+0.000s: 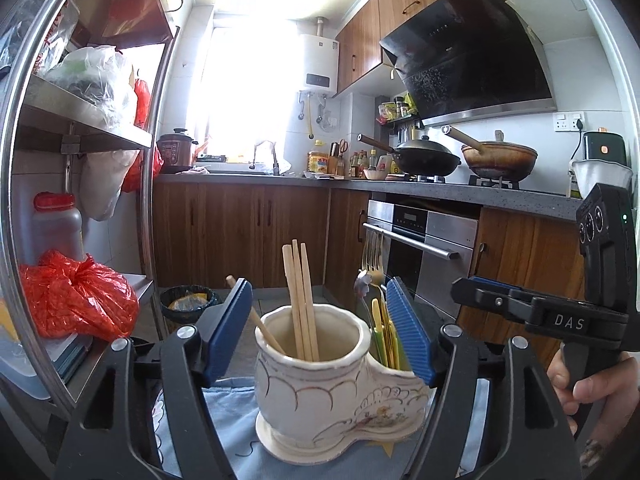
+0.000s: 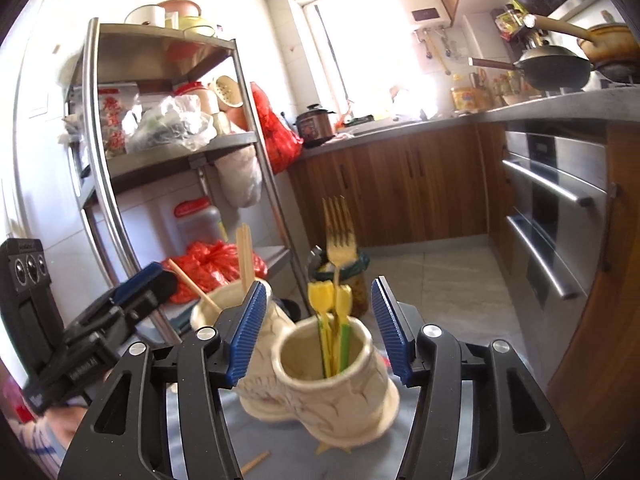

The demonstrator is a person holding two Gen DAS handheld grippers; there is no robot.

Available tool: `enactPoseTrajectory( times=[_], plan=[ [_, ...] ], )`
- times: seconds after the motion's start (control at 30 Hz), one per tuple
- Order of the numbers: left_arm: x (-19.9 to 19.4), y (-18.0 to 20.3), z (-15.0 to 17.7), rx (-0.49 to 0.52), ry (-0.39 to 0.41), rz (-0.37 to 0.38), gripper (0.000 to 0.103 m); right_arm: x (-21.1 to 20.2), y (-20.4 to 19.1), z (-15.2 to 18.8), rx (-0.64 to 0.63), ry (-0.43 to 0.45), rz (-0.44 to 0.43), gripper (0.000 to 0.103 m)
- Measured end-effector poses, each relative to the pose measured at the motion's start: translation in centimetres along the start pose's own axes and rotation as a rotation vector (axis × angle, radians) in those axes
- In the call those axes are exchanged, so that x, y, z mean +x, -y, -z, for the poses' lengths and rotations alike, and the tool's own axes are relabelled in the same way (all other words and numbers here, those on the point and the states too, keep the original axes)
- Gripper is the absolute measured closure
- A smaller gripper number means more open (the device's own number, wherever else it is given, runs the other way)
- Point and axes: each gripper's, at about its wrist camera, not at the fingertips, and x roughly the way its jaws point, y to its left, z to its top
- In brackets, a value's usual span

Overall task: Organize utensils
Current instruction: 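Withdraw both grippers from the holder back over the chopstick and silver fork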

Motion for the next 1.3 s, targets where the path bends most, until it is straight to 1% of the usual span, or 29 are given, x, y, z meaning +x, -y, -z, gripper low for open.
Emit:
enactPoseTrajectory(
  times=[0.07,0.17,0.27,0.37,0.5,0.8,0.93,1.0,1.17,1.3],
  plan=[
    [-0.7,-0.1,0.2,0.007,-0.003,-0.001,0.034,-0.5,0.2,0.6,0.01,-0.01,0.012,0.047],
    [-1.9,-0.3,0.8,0.01,-0.017,-0.005,0.034,-1.0,0.1,1.6,0.007,-0.035,0.03,0.041],
    [-3.1,-1.0,1.7,-0.006,-0.033,-0.012,0.033,-1.4,0.2,2.7,0.018,-0.056,0.044,0.04],
    [-3.9,-1.5,2.7,-0.011,-0.057,-0.019,0.033,-1.8,0.4,3.7,0.035,-0.073,0.051,0.039],
    [-4.1,-2.1,3.7,-0.013,-0.102,-0.021,0.032,-2.0,0.4,5.4,0.049,-0.128,0.06,0.037],
    [-2.4,-2.1,7.4,0.003,-0.335,0.015,0.032,-1.5,-0.3,9.2,0.037,-0.272,0.103,0.037],
    [-2.0,-2.2,9.0,-0.003,-0.408,0.027,0.032,-1.6,-0.1,10.5,0.038,-0.321,0.118,0.037],
    [-2.0,-2.2,9.6,0.001,-0.433,0.031,0.032,-1.5,-0.2,10.9,0.028,-0.34,0.125,0.037],
    [-1.7,-1.2,10.9,0.055,-0.497,0.05,0.033,-1.1,-0.2,11.9,0.026,-0.401,0.124,0.037],
    [-1.5,-0.1,11.8,0.095,-0.55,0.092,0.038,-0.7,-1.2,12.8,0.001,-0.446,0.107,0.037]
  ],
)
